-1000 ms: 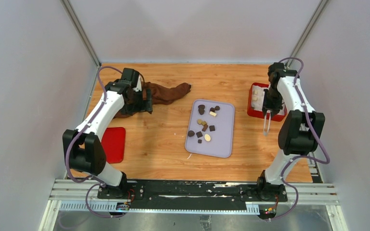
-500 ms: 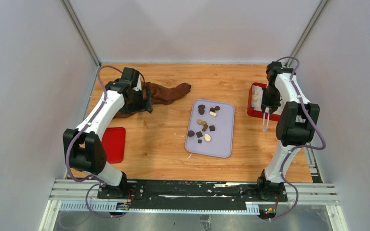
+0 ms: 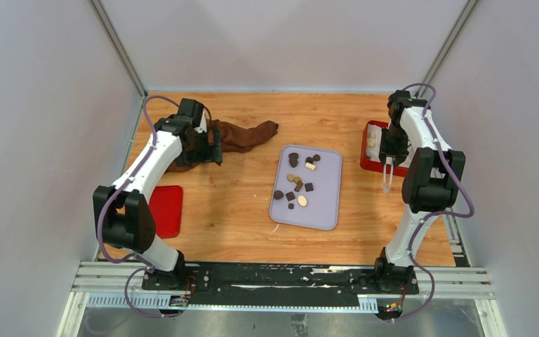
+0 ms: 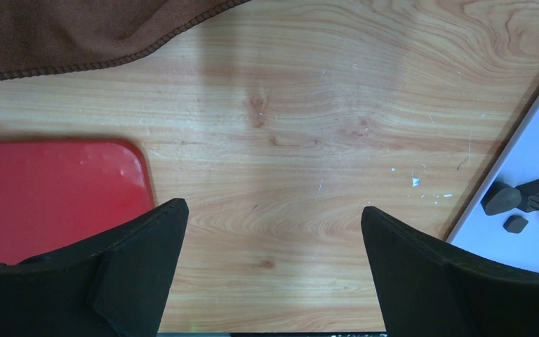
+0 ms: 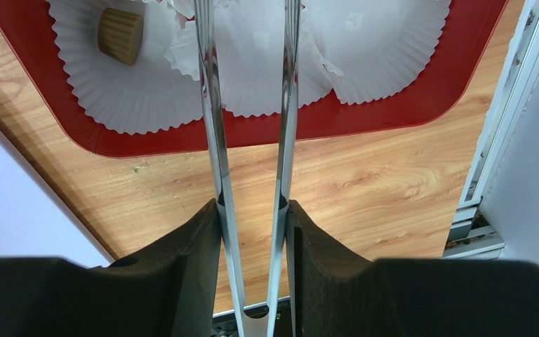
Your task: Pack the chocolate
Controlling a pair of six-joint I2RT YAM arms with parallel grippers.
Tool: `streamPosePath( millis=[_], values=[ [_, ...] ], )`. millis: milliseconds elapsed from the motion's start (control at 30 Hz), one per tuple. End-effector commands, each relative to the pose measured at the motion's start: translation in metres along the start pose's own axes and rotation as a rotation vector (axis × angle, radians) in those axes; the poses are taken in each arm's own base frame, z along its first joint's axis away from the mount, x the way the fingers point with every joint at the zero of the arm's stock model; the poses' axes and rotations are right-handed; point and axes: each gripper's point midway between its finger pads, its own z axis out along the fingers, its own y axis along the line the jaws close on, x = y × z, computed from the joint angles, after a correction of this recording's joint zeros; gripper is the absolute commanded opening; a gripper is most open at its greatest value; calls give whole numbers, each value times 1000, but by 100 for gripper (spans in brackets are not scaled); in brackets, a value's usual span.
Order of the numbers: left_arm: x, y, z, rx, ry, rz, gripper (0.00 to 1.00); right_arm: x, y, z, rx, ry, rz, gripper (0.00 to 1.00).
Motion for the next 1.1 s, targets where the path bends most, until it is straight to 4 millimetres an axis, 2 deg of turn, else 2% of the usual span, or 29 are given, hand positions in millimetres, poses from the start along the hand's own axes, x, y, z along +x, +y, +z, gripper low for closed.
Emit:
streamPosePath(
  millis=[0, 1067],
  values=[
    [-10, 2, -4, -6, -27, 18, 100, 2, -9, -3, 14, 5, 3, 38],
    [-9, 4, -10, -14, -37, 22, 100, 5, -6, 7, 4, 35, -12, 42]
  ],
)
